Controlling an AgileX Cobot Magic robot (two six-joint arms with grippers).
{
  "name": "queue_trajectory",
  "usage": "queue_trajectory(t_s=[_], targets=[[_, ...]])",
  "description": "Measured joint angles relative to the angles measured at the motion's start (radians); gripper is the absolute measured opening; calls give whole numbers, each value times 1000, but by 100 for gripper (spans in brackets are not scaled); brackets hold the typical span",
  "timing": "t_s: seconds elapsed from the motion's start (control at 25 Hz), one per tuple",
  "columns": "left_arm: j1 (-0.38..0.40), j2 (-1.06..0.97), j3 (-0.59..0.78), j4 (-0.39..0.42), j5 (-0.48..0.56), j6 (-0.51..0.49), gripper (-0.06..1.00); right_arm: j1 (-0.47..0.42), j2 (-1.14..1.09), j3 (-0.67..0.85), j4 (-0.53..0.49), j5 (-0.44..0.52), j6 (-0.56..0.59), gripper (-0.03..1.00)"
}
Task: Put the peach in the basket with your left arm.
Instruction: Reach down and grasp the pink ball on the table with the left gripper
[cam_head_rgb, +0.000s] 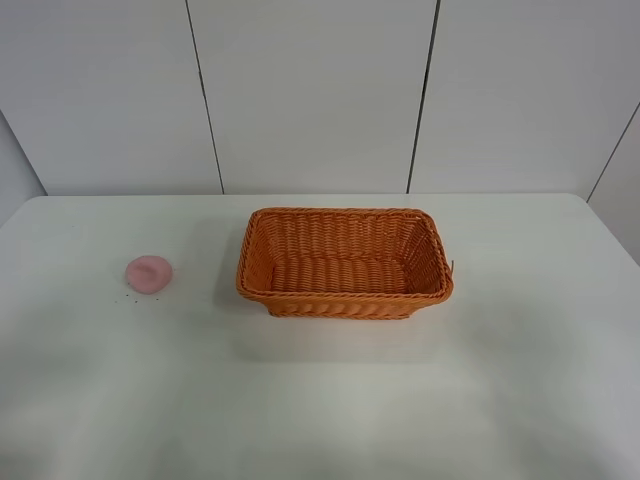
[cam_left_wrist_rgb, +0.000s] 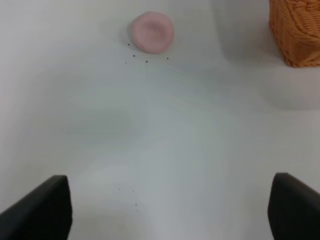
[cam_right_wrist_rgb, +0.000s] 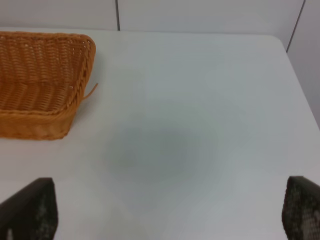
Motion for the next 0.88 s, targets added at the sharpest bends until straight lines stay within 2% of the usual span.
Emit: queue_trajectory(t_s=[0.48, 0.64, 0.88], targets=[[0, 19, -10, -1, -1, 0, 82, 0, 0, 0, 0, 0, 0, 69], [0, 198, -81, -19, -9, 0, 82, 0, 0, 0, 0, 0, 0, 69], [0, 643, -241, -26, -81, 0, 82, 0, 0, 0, 0, 0, 0, 69]])
